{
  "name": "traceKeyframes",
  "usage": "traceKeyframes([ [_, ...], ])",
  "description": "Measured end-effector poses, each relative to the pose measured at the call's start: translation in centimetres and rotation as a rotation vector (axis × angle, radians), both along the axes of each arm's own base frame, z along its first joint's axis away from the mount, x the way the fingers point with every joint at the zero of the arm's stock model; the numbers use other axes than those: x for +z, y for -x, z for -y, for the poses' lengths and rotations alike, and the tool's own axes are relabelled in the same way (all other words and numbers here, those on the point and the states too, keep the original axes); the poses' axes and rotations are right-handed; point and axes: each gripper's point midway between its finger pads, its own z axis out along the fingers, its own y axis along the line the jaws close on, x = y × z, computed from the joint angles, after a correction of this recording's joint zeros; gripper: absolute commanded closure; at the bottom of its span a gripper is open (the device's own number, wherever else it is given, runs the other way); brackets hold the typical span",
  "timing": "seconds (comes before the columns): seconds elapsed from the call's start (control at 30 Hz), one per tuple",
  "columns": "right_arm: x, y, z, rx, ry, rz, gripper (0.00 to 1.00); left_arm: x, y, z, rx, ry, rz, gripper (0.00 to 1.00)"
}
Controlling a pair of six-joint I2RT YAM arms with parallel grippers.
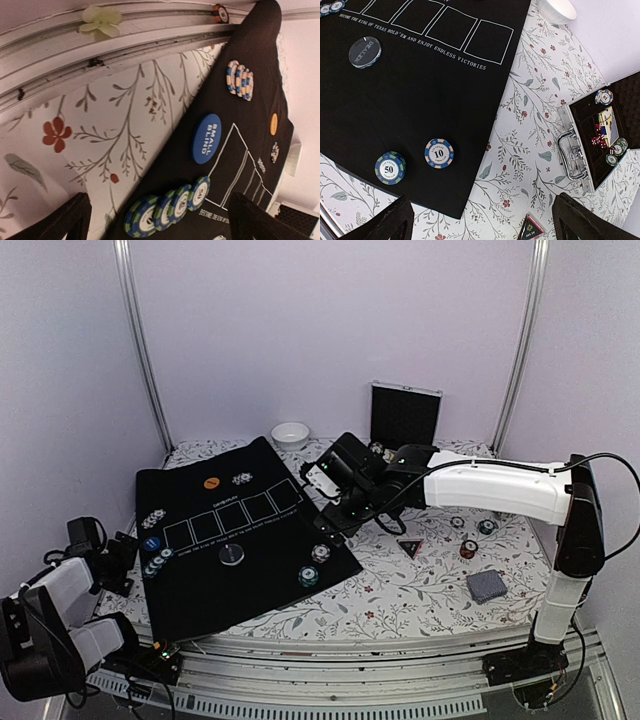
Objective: Distribute texas hold em gaming equipment
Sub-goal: Place the poker chips pile at the small blind area, then adjust the poker chips pile in the small blind area.
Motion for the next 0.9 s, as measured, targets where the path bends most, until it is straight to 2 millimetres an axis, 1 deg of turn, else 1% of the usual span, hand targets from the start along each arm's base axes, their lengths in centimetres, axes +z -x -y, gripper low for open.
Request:
traceKeyframes([
  [0.13,0.0,-0.1,0.1,-0.003,0.004,0.003,0.01,-0.1,0.7,-0.2,0.002,-0.015,-0.059,0.02],
  [0.2,0.0,-0.1,0.1,-0.005,0.005,0.005,0.01,0.2,0.5,0.0,-0.039,-0.039,-0.064,0.02],
  [0.23,0.1,-0.1,0.1,-0.005,0.006,0.005,0.01,0.7,0.1,0.1,-0.076,-0.071,-0.06,0.02],
  [0.3,0.2,-0.1,0.1,-0.007,0.005,0.007,0.01,2.2,-1.1,0.5,-0.168,-0.164,-0.054,0.04],
  [0.33,0.4,-0.1,0.1,-0.007,0.004,0.008,0.01,3.6,-2.2,1.1,-0.234,-0.228,-0.041,0.05],
  [0.43,0.8,-0.2,0.0,-0.007,-0.004,0.013,0.01,8.6,-5.5,2.6,-0.387,-0.404,0.046,0.07],
  [0.47,1.0,-0.3,-0.1,-0.006,-0.007,0.014,0.01,9.7,-6.5,3.1,-0.428,-0.444,0.067,0.11],
  [0.5,1.2,-0.3,-0.1,-0.007,-0.009,0.016,0.01,10.1,-7.0,3.6,-0.458,-0.465,0.073,0.19],
  [0.53,1.4,-0.3,-0.2,-0.006,-0.012,0.018,0.01,10.0,-7.6,4.0,-0.491,-0.48,0.062,0.32],
  [0.57,1.5,-0.4,-0.3,-0.006,-0.016,0.019,0.01,9.5,-8.0,4.5,-0.522,-0.484,0.042,0.4],
  [0.6,1.7,-0.4,-0.3,-0.006,-0.02,0.022,0.01,8.6,-8.3,5.0,-0.554,-0.481,0.017,0.52],
  [0.63,1.9,-0.4,-0.4,-0.006,-0.023,0.023,0.01,7.2,-8.4,5.4,-0.585,-0.47,-0.022,0.63],
  [0.67,2.0,-0.5,-0.5,-0.006,-0.025,0.024,0.01,5.9,-8.3,6.0,-0.615,-0.454,-0.06,0.7],
  [0.7,2.0,-0.5,-0.5,-0.006,-0.025,0.024,0.01,5.0,-8.2,6.4,-0.635,-0.441,-0.08,0.77],
  [0.77,1.8,-0.4,-0.4,-0.006,-0.021,0.022,0.01,3.8,-8.0,7.5,-0.679,-0.427,-0.101,0.85],
  [0.9,1.8,-0.4,-0.4,-0.006,-0.017,0.02,0.01,3.4,-8.9,8.7,-0.717,-0.434,-0.079,0.9],
])
